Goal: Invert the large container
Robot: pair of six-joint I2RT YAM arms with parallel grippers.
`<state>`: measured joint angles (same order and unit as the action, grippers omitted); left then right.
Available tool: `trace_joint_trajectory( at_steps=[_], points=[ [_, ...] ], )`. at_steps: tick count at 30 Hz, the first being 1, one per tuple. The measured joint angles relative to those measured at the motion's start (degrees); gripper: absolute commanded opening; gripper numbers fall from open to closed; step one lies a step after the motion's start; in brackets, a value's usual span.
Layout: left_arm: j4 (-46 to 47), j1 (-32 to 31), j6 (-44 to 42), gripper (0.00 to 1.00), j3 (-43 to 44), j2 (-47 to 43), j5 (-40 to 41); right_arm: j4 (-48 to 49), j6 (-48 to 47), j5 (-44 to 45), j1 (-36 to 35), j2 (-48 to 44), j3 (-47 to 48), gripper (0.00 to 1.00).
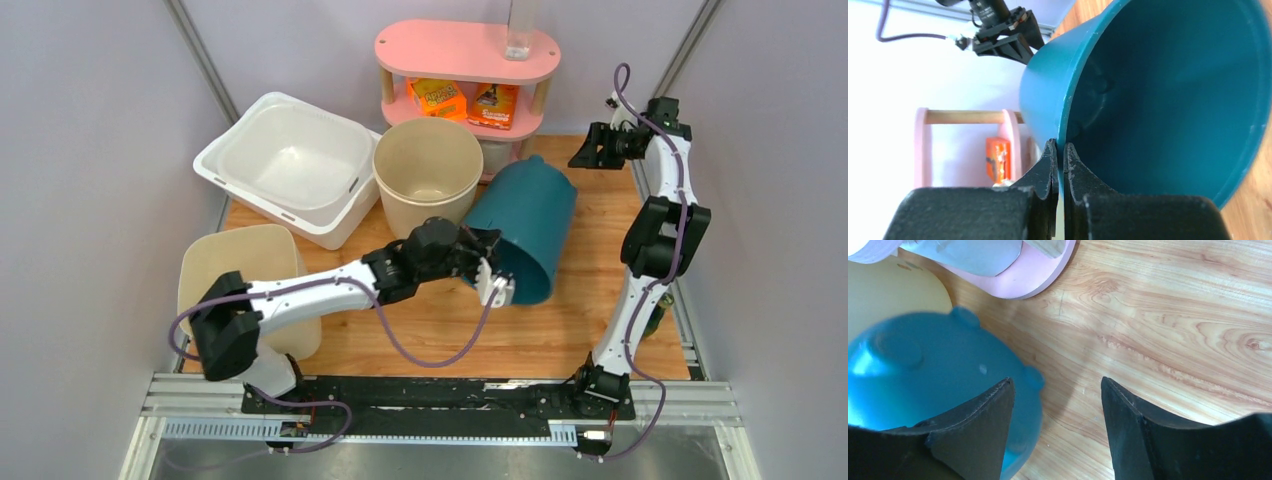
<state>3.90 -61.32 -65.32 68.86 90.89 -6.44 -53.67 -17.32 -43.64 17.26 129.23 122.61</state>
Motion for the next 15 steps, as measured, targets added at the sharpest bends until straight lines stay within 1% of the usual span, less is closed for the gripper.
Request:
trace_joint_trajectory(
  at_steps=[4, 6, 9, 12, 15],
  points=[
    [12.15, -0.92, -6.16, 0.0, -17.27, -10.75, -0.72, 0.09, 0.61, 0.22, -0.11, -2.21, -1.38, 0.66],
    [18.8, -1.38, -8.24, 0.0, -23.89, -14.05, -0.98, 0.52, 1.01, 0.79, -0.13, -4.66, -2.91, 0.66],
    [31.56, -1.79, -11.65, 0.0, -34.69, -17.46, -0.98, 1.53, 1.57, 2.47, -0.37, -8.85, -6.29, 0.66],
    [40.5, -2.84, -13.57, 0.0, -40.81, -18.97, -0.81, 2.4, 1.6, 3.23, -0.63, -12.44, -10.88, 0.65],
    [45.94, -4.66, -14.45, 0.0, -44.61, -19.54, -0.31, 0.87, 0.83, 2.54, -1.09, -13.81, -14.97, 0.64]
  ],
)
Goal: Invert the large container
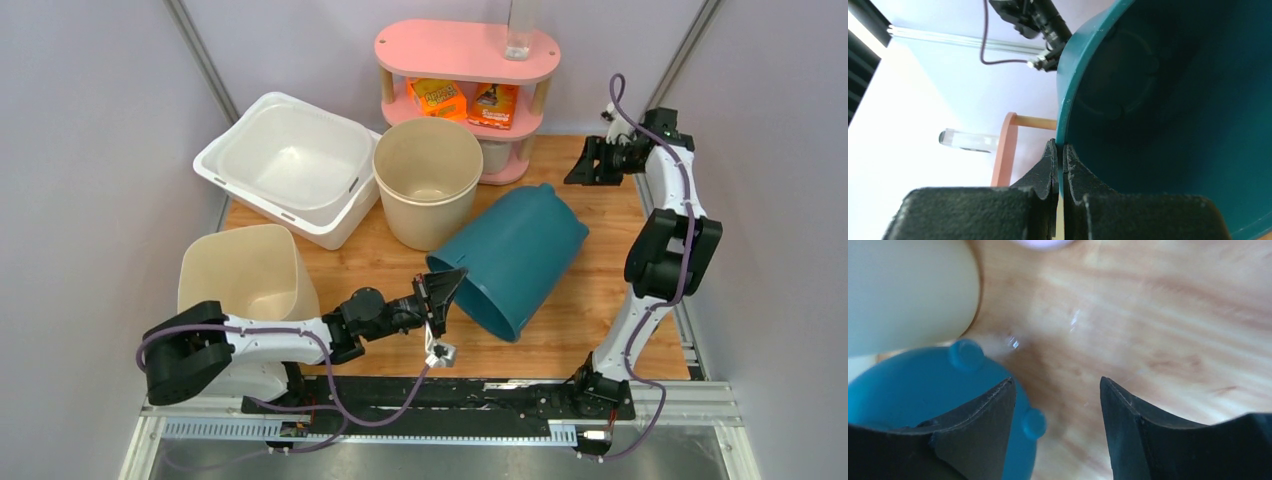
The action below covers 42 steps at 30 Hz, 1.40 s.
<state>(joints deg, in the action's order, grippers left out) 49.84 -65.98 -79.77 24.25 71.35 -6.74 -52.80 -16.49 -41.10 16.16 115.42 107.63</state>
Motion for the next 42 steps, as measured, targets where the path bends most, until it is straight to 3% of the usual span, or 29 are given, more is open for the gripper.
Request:
trace_joint_trajectory(
  at_steps=[7, 15, 17, 18, 20, 21, 23, 25, 27, 28, 29, 36, 42],
  points=[
    [7.82, -4.44, -1.25, 0.0, -5.09, 0.5, 2.62, -11.98, -3.65, -9.7, -1.86, -4.61, -11.04, 0.62],
    [3.04, -7.34, -1.33, 0.01, -3.76, 0.42, 3.19, -15.06, -3.23, -15.65, -2.89, -17.88, -9.68, 0.62],
    [2.4, -7.48, -1.36, 0.21, -2.43, 1.49, 3.76, -16.61, -2.71, -17.31, -4.39, -21.22, -10.05, 0.62],
    [2.1, -7.43, -1.27, 0.38, -1.38, 2.43, 4.17, -16.55, -3.02, -17.51, -5.81, -23.26, -10.69, 0.62],
    [2.03, -7.43, -1.25, 0.5, 0.0, 4.22, 4.9, -16.7, -2.29, -19.15, -7.78, -26.14, -11.96, 0.61],
    [1.62, -7.43, -0.79, 0.51, 0.9, 5.44, 5.53, -17.31, -2.03, -19.43, -8.5, -27.5, -13.29, 0.61],
    [1.36, -7.43, -0.7, 0.47, 1.92, 7.69, 6.49, -18.32, -1.75, -20.17, -9.79, -29.2, -16.02, 0.6],
    [1.44, -7.43, -0.66, 0.37, 3.06, 9.31, 7.63, -19.04, -1.44, -20.46, -10.03, -29.92, -18.93, 0.61],
    [1.46, -7.41, -0.24, 0.2, 4.24, 9.86, 8.74, -19.52, -0.96, -20.33, -9.75, -29.77, -20.57, 0.62],
    [1.44, -7.43, 0.07, 0.06, 4.5, 9.86, 8.96, -19.69, -0.7, -20.33, -9.31, -29.38, -20.35, 0.62],
    [1.55, -7.48, 0.31, 0.03, 4.66, 9.79, 9.18, -19.69, -0.52, -20.28, -8.9, -28.98, -19.67, 0.62],
    [0.37, -8.81, 2.78, 0.0, 4.2, 7.85, 12.44, -15.78, 1.49, -17.9, -0.85, -21.38, -3.78, 0.62],
    [7.06, -15.02, 0.96, 0.0, -7.65, 1.27, 13.75, -3.67, 4.17, -9.44, 0.13, -19.5, -8.22, 0.61]
  ],
)
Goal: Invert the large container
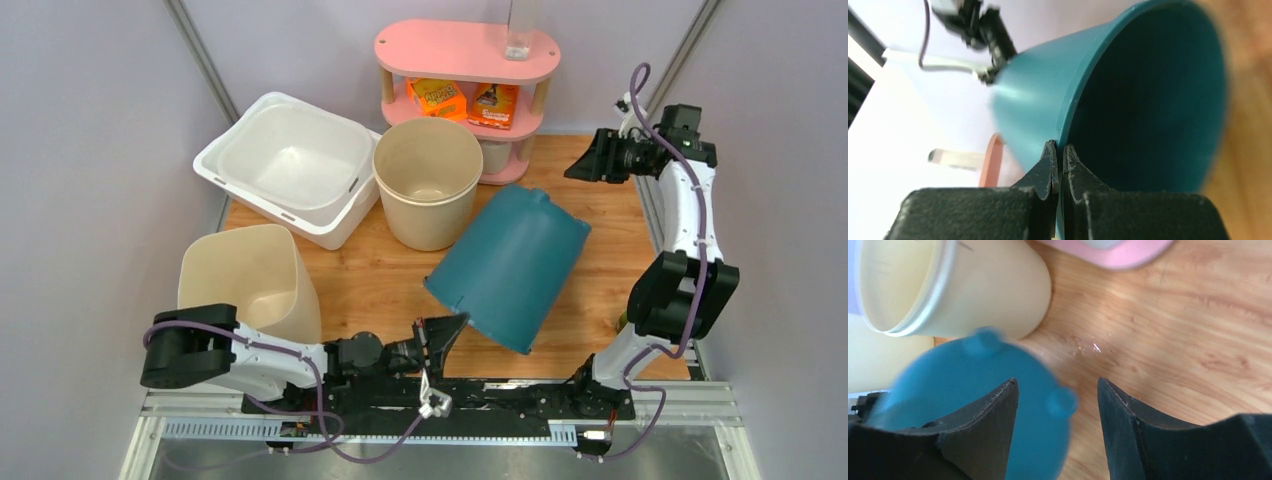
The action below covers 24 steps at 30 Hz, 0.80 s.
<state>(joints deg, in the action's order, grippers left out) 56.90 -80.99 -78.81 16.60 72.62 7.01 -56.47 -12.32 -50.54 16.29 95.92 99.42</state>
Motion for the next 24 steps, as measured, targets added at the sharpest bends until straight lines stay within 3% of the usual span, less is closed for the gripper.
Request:
trace_joint_trajectory(
  at_steps=[3, 9, 11, 13, 14, 15, 19, 24],
  points=[
    [-0.04, -4.57, 0.92, 0.0, -2.45, 0.72, 0.52, 4.46, 0.74, 1.68, -0.79, 3.56, -5.49, 0.62],
    [-18.25, -5.14, 6.29, 0.0, -6.45, 10.58, 2.36, 7.19, 1.36, 5.07, -2.1, 9.88, -16.98, 0.62],
    [-16.61, -5.27, 5.97, 0.01, -6.75, 11.93, 3.67, 6.16, 1.31, 5.11, -2.25, 10.38, -18.4, 0.62],
    [-13.25, -5.49, 5.66, 0.18, -6.73, 14.51, 5.11, 5.79, 1.31, 4.79, -2.25, 10.14, -18.49, 0.62],
    [-11.1, -5.35, 5.33, 0.32, -6.45, 16.35, 5.66, 5.75, 1.33, 4.48, -2.25, 9.81, -18.51, 0.62],
    [-8.46, -5.11, 4.76, 0.35, -5.99, 18.69, 6.97, 5.75, 1.38, 4.0, -2.25, 9.14, -18.64, 0.62],
    [-0.57, -3.61, 2.34, 0.39, -3.02, 25.66, 10.88, 5.75, 1.7, 2.78, -2.25, 5.77, -19.93, 0.62],
    [1.4, -2.19, 0.92, 0.41, 0.24, 29.73, 13.38, 5.77, 1.73, 1.55, -2.25, 2.14, -23.45, 0.63]
  ],
)
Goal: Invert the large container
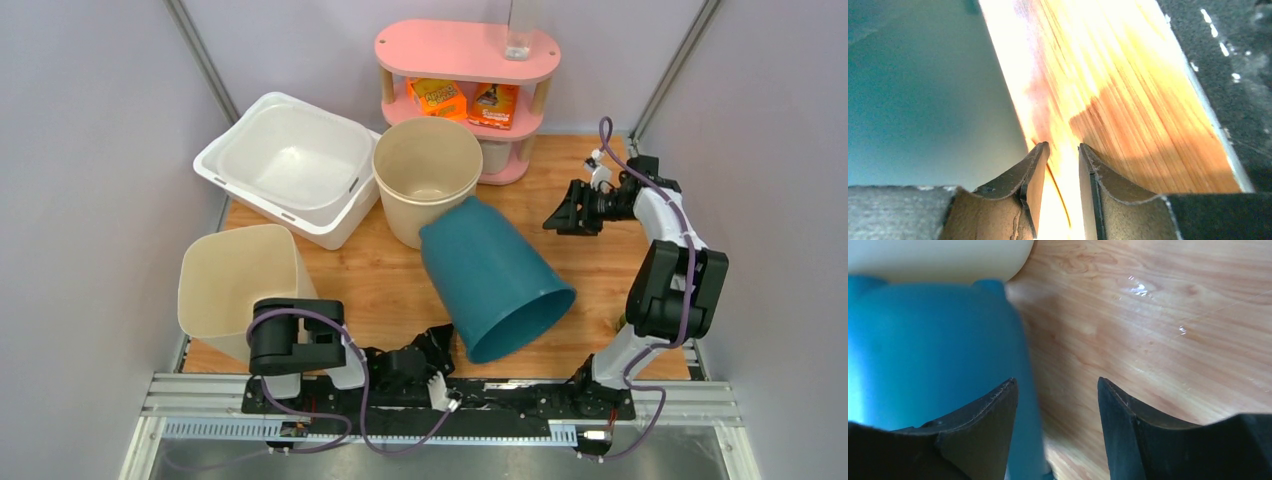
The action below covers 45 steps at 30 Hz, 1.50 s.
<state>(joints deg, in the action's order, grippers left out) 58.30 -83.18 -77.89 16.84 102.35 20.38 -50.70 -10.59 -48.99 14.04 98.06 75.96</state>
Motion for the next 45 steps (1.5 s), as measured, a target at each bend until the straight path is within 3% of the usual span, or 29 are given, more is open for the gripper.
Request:
trace_joint_trajectory(
  at_steps=[3, 7, 11, 13, 18, 22, 26, 33, 41, 45],
  points=[
    [0.26, 0.11, -0.24, 0.43, 0.74, 0.79, 0.63, -0.5, -0.11, -1.64, -0.28, -1.95, -3.28, 0.66],
    [0.76, 0.39, -0.46, 0.64, 2.45, 2.01, 1.86, -3.3, -1.55, -2.84, -0.33, -4.48, -3.87, 0.69],
    [1.31, 1.18, -0.37, 0.8, 3.58, 1.75, 3.41, -5.81, -1.53, 1.46, 0.55, -7.61, 2.62, 0.74],
    [0.9, 2.12, -0.07, 0.86, 4.11, 1.33, 4.44, -5.77, -1.49, 5.6, 1.14, -9.92, 7.08, 0.83],
    [-4.13, 6.1, 2.71, 0.9, 6.01, -0.9, 7.1, -8.26, -0.04, 17.25, 2.84, -19.34, 16.5, 0.82],
    [-10.73, 9.55, 6.86, 0.91, 7.74, -3.34, 8.2, -16.09, -0.42, 17.42, 3.74, -22.51, 24.15, 0.86],
    [-18.84, 12.31, 12.57, 0.91, 10.75, -5.79, 8.44, -23.41, -3.5, 16.5, 3.65, -25.29, 23.37, 0.87],
    [-28.0, 14.86, 21.44, 0.92, 15.32, -9.75, 8.85, -27.96, -24.83, 15.08, 3.67, -36.02, 13.7, 0.87],
    [-42.23, 17.73, 33.44, 0.94, 19.3, -14.69, 6.36, -30.01, -54.03, 20.68, 3.65, -50.45, 2.03, 0.86],
    [-47.12, 18.08, 39.52, 0.96, 21.73, -15.67, 4.74, -30.21, -63.82, 22.01, 3.67, -53.57, -1.99, 0.85]
  ],
)
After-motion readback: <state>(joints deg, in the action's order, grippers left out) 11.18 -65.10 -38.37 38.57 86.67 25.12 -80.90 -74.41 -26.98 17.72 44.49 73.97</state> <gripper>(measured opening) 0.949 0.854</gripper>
